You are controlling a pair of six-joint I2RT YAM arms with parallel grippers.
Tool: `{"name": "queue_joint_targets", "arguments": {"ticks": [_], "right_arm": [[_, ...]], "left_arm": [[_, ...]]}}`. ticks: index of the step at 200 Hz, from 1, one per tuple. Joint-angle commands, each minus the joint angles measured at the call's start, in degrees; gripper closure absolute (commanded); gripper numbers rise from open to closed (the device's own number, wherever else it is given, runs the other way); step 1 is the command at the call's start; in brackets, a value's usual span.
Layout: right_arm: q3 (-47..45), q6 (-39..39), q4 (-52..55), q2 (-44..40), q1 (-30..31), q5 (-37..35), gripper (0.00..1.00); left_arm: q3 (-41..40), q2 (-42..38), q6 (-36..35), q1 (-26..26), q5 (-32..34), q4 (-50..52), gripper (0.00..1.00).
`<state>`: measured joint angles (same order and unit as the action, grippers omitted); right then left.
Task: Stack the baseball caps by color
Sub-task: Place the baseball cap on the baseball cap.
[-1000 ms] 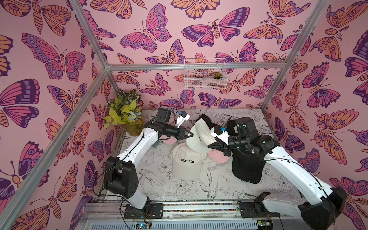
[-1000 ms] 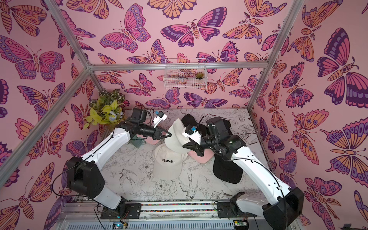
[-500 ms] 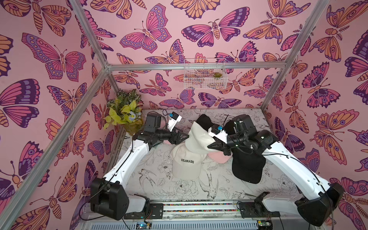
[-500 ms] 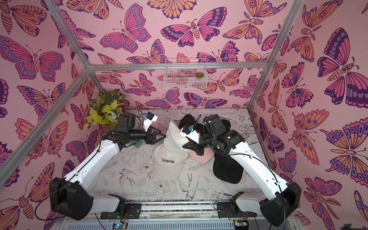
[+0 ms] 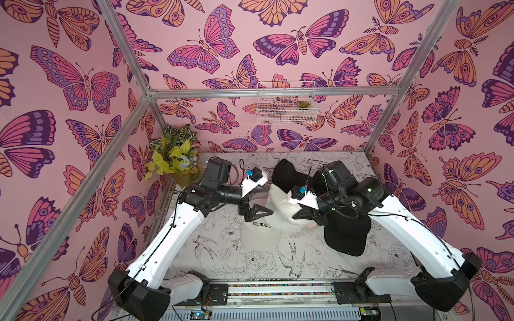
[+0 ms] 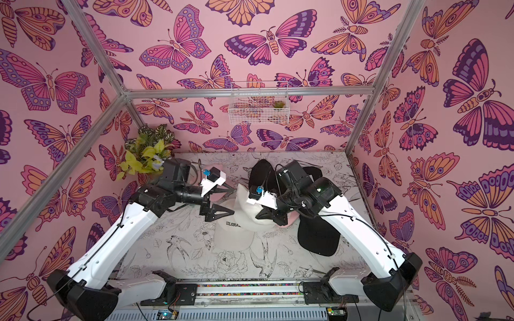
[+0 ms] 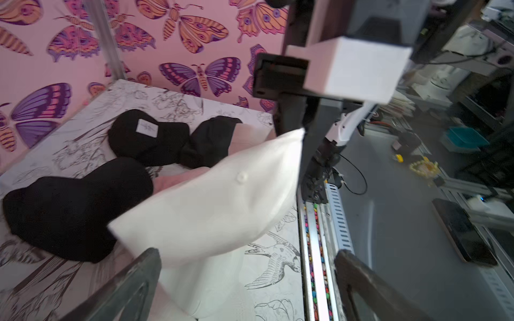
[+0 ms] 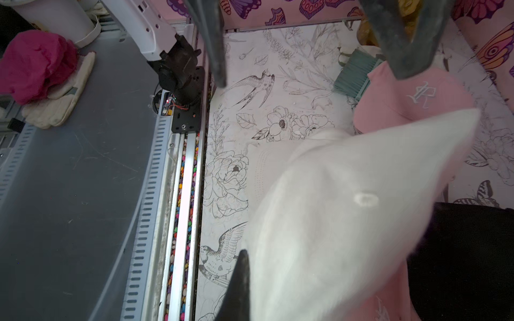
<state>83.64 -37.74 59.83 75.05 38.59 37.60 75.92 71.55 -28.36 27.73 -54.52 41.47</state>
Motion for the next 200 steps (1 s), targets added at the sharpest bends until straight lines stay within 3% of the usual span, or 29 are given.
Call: {"name": "queue_joint_targets", "arguments": {"ticks": [1,44,72,141,200], "right_arm": [[1.7,-5.5,5.7,1.1,2.3,-2.0,1.00],[0.0,-8.6,5.5,1.1,3.0,0.6,0.99],[-0.5,-9.3,5.2,1.3,3.0,1.0,0.99],[-0.8,-10.7,7.1,2.7,3.2,-0.2,0.99],[-0.4,-10.7,5.2,2.6,3.2,0.0,1.00]], "left_arm": [[3.2,5.1,-9.0,4.7,7.1,10.9,0.00],[9.0,12.8,-10.2,5.3,10.2,13.7,0.01],[10.2,14.3,-14.0,5.3,5.1,15.5,0.05],[14.5,15.9,-14.1,0.5,0.3,15.4,0.00],[13.8,17.8,-19.5,2.9,-2.6,19.1,0.03]]}}
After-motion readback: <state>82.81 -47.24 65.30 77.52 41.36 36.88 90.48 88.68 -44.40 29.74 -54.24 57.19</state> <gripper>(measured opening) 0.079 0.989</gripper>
